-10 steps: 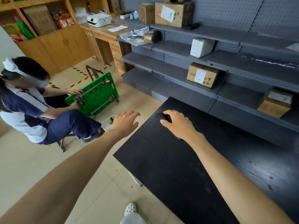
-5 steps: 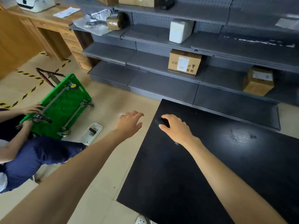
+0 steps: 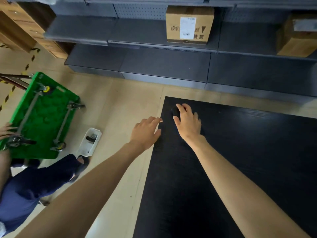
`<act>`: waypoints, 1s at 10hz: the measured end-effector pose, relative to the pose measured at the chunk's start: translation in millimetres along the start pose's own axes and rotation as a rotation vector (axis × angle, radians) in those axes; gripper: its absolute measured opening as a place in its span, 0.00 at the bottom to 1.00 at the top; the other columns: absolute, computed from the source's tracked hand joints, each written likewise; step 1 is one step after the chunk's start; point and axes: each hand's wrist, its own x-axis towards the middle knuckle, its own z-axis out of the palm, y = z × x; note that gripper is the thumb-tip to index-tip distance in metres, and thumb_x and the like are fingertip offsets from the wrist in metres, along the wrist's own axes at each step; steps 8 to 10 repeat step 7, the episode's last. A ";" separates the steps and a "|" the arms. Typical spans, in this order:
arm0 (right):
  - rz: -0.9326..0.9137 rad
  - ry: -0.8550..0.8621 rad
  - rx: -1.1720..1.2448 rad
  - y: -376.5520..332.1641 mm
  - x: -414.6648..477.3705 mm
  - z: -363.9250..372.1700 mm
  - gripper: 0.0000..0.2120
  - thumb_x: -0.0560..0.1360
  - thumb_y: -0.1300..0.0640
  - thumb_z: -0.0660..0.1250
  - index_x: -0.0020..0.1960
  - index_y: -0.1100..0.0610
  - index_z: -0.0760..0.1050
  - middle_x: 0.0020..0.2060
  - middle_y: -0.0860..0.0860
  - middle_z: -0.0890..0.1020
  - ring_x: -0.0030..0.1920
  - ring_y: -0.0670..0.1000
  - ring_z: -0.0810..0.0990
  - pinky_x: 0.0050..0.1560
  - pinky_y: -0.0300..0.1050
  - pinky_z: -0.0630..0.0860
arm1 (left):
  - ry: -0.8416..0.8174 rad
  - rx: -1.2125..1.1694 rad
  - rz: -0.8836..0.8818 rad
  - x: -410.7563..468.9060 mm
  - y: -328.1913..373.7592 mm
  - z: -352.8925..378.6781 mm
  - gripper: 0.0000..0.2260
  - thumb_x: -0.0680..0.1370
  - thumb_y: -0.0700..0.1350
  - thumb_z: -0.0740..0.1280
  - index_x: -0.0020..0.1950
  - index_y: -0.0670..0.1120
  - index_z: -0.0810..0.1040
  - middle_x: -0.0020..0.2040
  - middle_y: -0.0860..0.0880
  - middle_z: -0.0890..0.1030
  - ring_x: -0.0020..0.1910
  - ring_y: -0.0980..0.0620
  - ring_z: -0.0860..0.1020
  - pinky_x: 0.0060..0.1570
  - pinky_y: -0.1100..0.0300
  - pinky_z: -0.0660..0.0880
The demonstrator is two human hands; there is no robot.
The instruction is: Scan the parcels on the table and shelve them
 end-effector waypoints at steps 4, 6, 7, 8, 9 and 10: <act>0.067 -0.015 -0.089 -23.4 12.5 39.6 0.39 0.82 0.56 0.64 0.82 0.48 0.41 0.81 0.51 0.43 0.79 0.65 0.45 0.74 0.68 0.58 | -0.006 -0.012 -0.003 17.8 -20.1 6.6 0.17 0.82 0.49 0.60 0.72 0.53 0.69 0.71 0.51 0.72 0.66 0.46 0.73 0.62 0.48 0.71; 0.001 -0.130 0.010 -7.3 -8.3 -1.1 0.34 0.83 0.52 0.60 0.82 0.49 0.45 0.81 0.52 0.43 0.80 0.63 0.46 0.72 0.63 0.65 | 0.045 -0.002 0.040 2.5 -6.5 -25.3 0.18 0.82 0.48 0.60 0.73 0.52 0.69 0.72 0.50 0.71 0.66 0.44 0.73 0.62 0.47 0.71; -0.084 -0.113 -0.004 0.3 -35.5 -28.9 0.30 0.83 0.52 0.60 0.81 0.49 0.51 0.81 0.51 0.46 0.80 0.62 0.49 0.71 0.63 0.65 | 0.077 0.030 0.095 -11.9 1.2 -44.1 0.18 0.82 0.48 0.61 0.72 0.52 0.69 0.72 0.50 0.71 0.65 0.43 0.73 0.61 0.47 0.71; -0.084 -0.113 -0.004 0.3 -35.5 -28.9 0.30 0.83 0.52 0.60 0.81 0.49 0.51 0.81 0.51 0.46 0.80 0.62 0.49 0.71 0.63 0.65 | 0.077 0.030 0.095 -11.9 1.2 -44.1 0.18 0.82 0.48 0.61 0.72 0.52 0.69 0.72 0.50 0.71 0.65 0.43 0.73 0.61 0.47 0.71; -0.084 -0.113 -0.004 0.3 -35.5 -28.9 0.30 0.83 0.52 0.60 0.81 0.49 0.51 0.81 0.51 0.46 0.80 0.62 0.49 0.71 0.63 0.65 | 0.077 0.030 0.095 -11.9 1.2 -44.1 0.18 0.82 0.48 0.61 0.72 0.52 0.69 0.72 0.50 0.71 0.65 0.43 0.73 0.61 0.47 0.71; -0.084 -0.113 -0.004 0.3 -35.5 -28.9 0.30 0.83 0.52 0.60 0.81 0.49 0.51 0.81 0.51 0.46 0.80 0.62 0.49 0.71 0.63 0.65 | 0.077 0.030 0.095 -11.9 1.2 -44.1 0.18 0.82 0.48 0.61 0.72 0.52 0.69 0.72 0.50 0.71 0.65 0.43 0.73 0.61 0.47 0.71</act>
